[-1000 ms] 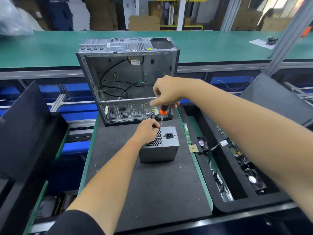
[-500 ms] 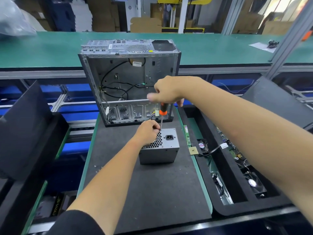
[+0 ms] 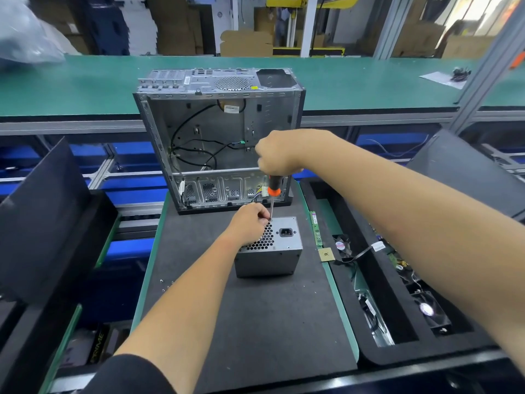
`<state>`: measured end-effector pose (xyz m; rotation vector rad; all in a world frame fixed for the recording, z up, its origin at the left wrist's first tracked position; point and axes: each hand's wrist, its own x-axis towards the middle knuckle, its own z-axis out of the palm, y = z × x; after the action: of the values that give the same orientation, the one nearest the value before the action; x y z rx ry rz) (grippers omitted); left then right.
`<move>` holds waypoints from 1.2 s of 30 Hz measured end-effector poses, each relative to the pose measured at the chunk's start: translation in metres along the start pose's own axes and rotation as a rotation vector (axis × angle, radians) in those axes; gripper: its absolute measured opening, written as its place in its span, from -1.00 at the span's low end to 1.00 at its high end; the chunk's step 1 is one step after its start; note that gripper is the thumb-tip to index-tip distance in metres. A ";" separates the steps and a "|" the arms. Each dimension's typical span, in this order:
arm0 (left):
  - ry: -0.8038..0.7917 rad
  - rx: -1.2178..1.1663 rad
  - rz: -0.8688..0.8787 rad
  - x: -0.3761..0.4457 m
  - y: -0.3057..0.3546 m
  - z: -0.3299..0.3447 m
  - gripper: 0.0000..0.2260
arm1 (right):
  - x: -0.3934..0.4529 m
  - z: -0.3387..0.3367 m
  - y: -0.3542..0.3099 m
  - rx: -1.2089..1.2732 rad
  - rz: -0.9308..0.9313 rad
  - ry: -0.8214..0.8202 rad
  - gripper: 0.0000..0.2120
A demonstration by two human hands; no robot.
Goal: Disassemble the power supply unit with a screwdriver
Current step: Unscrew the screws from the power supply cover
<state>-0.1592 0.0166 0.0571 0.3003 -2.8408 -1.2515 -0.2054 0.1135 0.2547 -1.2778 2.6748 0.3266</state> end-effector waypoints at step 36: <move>0.050 -0.095 0.058 -0.011 0.004 -0.005 -0.80 | -0.003 0.002 0.012 0.118 0.068 -0.021 -0.71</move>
<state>-0.1488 0.0180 0.0640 0.2416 -2.7179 -1.3430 -0.2127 0.1236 0.2548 -1.1462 2.6798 0.1864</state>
